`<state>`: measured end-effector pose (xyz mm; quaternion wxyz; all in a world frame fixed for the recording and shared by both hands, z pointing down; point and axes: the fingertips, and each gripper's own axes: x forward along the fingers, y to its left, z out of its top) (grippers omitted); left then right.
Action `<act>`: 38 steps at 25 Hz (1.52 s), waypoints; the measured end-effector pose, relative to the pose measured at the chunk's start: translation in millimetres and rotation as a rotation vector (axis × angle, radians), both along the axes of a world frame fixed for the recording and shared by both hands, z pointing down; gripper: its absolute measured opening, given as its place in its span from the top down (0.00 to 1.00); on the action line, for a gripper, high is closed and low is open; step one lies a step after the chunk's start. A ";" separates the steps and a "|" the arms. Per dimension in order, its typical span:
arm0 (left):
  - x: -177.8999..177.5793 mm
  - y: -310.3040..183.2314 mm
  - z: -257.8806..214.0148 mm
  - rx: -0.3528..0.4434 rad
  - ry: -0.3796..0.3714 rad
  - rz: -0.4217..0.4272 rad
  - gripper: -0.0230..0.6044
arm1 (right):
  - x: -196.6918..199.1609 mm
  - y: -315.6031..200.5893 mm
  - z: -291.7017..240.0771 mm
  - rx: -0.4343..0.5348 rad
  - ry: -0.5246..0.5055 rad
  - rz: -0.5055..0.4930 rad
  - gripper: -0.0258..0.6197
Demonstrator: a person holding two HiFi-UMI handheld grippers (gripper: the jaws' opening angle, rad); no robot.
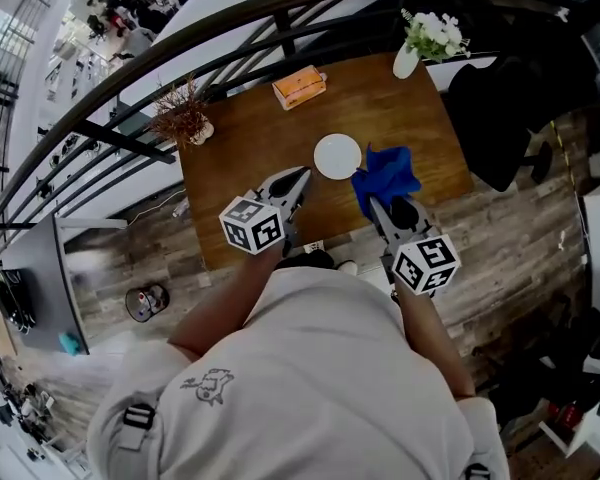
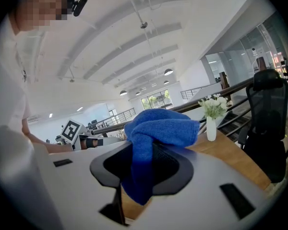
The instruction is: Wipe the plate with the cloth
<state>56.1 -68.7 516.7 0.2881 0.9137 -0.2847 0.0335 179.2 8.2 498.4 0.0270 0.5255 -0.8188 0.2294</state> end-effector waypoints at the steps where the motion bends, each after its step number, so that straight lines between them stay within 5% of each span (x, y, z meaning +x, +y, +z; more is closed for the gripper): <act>1: -2.4 -7.2 1.6 -0.001 -0.005 -0.003 0.95 | -0.8 -8.5 1.2 -0.005 0.004 -0.001 0.78; 11: -12.3 -62.8 10.0 0.025 -0.041 -0.001 0.95 | -23.1 -77.4 17.9 -0.056 0.040 -0.073 0.78; 23: 10.0 -100.7 111.4 -0.147 -0.182 -0.087 0.95 | -3.7 -149.2 82.9 -0.178 0.004 -0.211 0.78; 38: 35.4 -123.1 227.5 -0.370 -0.317 -0.084 0.94 | 21.8 -181.3 213.0 -0.344 0.063 -0.337 0.78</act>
